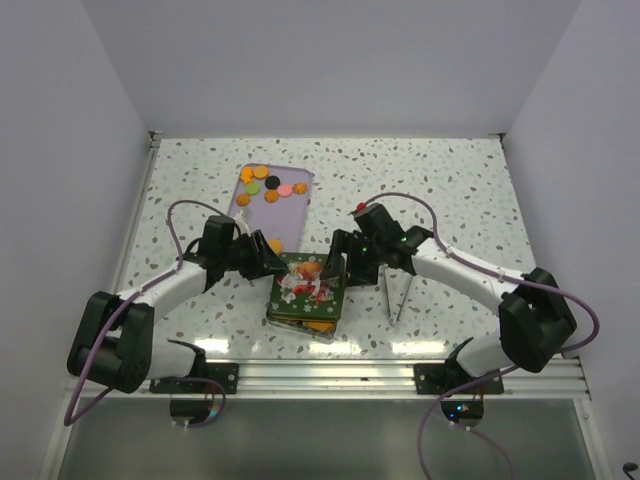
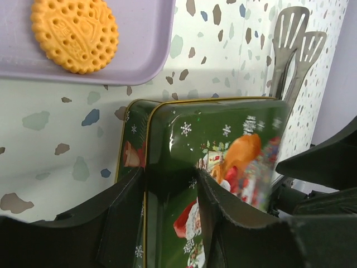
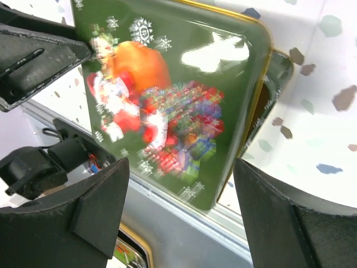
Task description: Pack the cookies
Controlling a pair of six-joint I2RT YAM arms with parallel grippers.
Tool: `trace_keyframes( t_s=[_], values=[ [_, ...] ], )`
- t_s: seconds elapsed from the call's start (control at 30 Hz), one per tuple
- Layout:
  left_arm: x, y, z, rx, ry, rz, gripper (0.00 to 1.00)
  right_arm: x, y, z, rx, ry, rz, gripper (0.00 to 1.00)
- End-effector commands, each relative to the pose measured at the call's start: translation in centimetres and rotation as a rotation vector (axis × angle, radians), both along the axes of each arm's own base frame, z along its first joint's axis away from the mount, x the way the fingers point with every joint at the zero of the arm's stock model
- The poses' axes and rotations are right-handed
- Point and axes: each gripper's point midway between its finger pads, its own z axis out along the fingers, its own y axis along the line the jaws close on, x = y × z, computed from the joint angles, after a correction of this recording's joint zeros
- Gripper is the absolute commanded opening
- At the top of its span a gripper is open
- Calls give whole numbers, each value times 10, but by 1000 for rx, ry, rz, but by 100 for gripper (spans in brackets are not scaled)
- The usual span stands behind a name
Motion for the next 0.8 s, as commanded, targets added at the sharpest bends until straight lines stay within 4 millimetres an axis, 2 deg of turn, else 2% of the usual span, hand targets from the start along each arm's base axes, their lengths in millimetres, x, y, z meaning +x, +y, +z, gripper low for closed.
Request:
trace_keyframes(
  t_s=[0.0,0.13,0.37,0.5,0.77],
  values=[
    [2,-3,7,-8,-21,-10,47,-3,-20,3,-128,6,21,79],
    [4,-4,4,-6,-19,-16,47,-6,-23,10,-140,11,28,78],
    [7,-6,3,-10,-21,-22,47,-20,-25,6,-107,43,29,77],
    [8,-5,1,1,-25,-29,47,-27,-32,-12,-138,70,28,76],
    [12,-11,10,10,-62,-59,47,-31,-24,-33,-107,108,29,63]
  ],
)
